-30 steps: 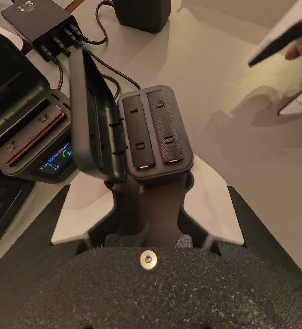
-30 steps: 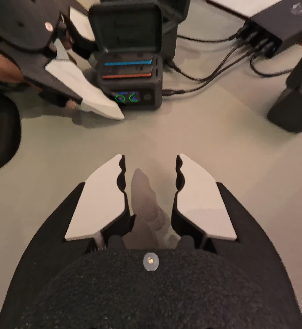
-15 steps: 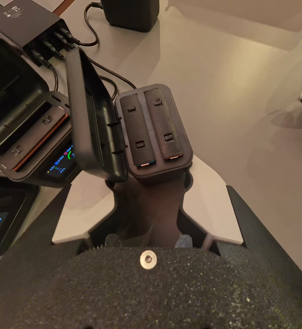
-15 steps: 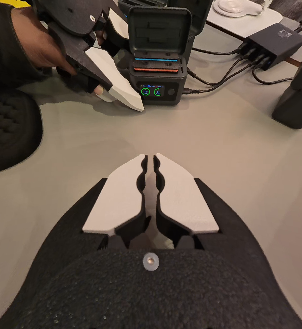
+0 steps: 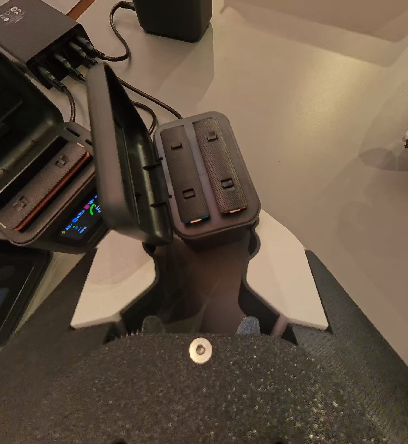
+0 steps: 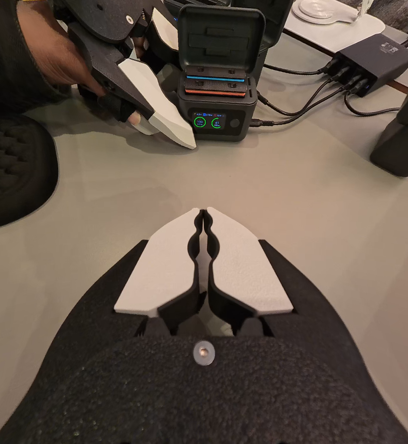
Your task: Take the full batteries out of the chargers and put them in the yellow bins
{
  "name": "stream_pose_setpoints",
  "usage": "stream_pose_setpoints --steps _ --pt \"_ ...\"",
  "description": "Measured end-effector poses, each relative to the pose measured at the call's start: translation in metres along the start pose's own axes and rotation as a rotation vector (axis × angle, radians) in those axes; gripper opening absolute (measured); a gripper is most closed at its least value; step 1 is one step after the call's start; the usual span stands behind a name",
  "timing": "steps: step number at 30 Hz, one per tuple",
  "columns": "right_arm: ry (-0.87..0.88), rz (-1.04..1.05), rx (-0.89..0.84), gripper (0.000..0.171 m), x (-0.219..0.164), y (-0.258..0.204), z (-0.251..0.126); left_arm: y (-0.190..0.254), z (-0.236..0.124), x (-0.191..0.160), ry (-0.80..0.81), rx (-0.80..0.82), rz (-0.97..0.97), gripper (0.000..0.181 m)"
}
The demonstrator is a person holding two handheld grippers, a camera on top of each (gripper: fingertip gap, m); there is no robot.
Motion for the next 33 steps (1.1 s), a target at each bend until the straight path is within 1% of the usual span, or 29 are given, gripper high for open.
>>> stream_pose_setpoints --steps 11,23,28,33 --pt "-0.008 -0.002 0.014 0.000 -0.001 -0.002 0.001 0.000 -0.005 -0.004 0.013 -0.078 0.066 0.073" --pt "-0.003 -0.007 0.019 0.000 0.000 -0.003 0.001 0.000 -0.005 -0.005 0.013 -0.080 0.068 0.072" --pt "0.038 -0.050 0.019 0.005 0.018 0.001 0.000 0.000 -0.006 -0.005 0.018 -0.078 0.075 0.070" --pt "0.083 -0.087 0.016 0.009 0.053 0.013 0.005 0.000 -0.007 -0.005 0.016 -0.057 0.068 0.068"
Point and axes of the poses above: each gripper's, where its closed fingertips meet, z out along the fingers, x out of its top, y = z × x across the jaws, the point moved 2 cm from there along -z, back along the fingers, and after that the axes turned 6 degrees about x, right-handed, at the moved point
